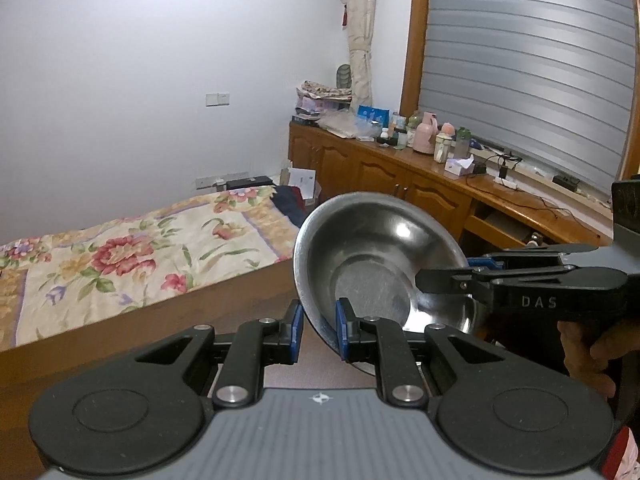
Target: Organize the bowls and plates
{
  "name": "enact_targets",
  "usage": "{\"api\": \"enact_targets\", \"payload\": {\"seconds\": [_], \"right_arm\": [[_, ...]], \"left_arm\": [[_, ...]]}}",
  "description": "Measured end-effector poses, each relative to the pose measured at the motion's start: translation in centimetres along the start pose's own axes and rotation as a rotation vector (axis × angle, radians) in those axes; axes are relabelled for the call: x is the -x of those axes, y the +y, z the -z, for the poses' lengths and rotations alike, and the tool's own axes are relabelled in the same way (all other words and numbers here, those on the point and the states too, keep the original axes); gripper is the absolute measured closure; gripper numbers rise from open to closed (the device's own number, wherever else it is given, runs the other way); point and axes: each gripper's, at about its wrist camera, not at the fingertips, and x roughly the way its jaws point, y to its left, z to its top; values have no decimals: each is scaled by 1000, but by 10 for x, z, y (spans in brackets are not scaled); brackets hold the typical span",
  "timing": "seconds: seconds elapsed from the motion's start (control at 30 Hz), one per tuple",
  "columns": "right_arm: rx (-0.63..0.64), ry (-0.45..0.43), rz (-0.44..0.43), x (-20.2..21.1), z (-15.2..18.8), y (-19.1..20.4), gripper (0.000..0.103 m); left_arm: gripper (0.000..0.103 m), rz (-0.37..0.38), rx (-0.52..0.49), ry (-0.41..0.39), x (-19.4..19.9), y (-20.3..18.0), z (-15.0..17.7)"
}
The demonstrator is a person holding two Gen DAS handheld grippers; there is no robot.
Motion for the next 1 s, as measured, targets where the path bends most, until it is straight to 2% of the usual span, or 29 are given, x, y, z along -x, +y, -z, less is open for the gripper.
{"api": "enact_targets", "payload": {"seconds": [0.3, 0.6, 0.87, 1.0], "right_arm": [[4, 51, -46, -2, 32, 22, 80], [-4, 96, -78, -13, 59, 35, 80], [-10, 121, -70, -25, 84, 41, 80], [-18, 125, -68, -25, 90, 41, 80]], "left_arm": [[84, 0, 33, 30, 20, 10, 46], [84, -10, 69, 70, 16, 21, 87], [84, -29, 140, 57, 9, 25, 116], [84, -33, 140, 52, 7, 23, 121]]}}
